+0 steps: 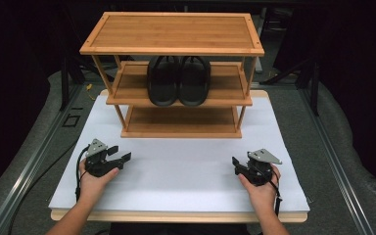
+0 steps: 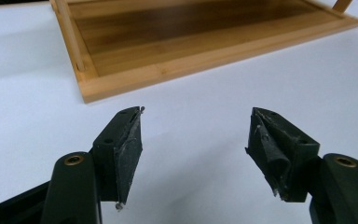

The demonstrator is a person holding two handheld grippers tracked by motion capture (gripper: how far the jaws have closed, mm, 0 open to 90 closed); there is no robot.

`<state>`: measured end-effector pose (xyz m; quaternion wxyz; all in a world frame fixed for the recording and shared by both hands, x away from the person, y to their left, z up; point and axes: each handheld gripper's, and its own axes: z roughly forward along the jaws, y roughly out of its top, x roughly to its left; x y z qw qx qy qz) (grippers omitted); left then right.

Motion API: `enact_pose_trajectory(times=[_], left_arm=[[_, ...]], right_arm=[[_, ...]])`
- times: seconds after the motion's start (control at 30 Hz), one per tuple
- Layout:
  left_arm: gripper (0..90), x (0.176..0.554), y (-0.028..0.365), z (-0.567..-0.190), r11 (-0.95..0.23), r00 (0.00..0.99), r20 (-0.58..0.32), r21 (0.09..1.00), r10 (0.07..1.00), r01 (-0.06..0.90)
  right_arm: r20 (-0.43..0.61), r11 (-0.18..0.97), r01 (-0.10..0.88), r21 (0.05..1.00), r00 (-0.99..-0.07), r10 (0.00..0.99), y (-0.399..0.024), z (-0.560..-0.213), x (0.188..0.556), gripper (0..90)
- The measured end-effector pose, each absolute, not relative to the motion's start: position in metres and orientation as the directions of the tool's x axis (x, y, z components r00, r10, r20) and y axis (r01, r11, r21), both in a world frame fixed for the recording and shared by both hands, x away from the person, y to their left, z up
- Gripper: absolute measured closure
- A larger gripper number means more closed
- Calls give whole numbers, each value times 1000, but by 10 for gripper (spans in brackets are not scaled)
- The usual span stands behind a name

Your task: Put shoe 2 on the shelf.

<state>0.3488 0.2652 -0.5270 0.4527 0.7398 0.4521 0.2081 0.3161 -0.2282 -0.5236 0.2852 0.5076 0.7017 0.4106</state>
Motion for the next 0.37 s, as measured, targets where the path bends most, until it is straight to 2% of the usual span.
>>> enact_pose_trajectory(times=[0.37], left_arm=[[299,357,272,-535,-157,458,-136,823,879,545]], right_arm=[[35,138,520,843,-310,950,-232,-529,319,344]])
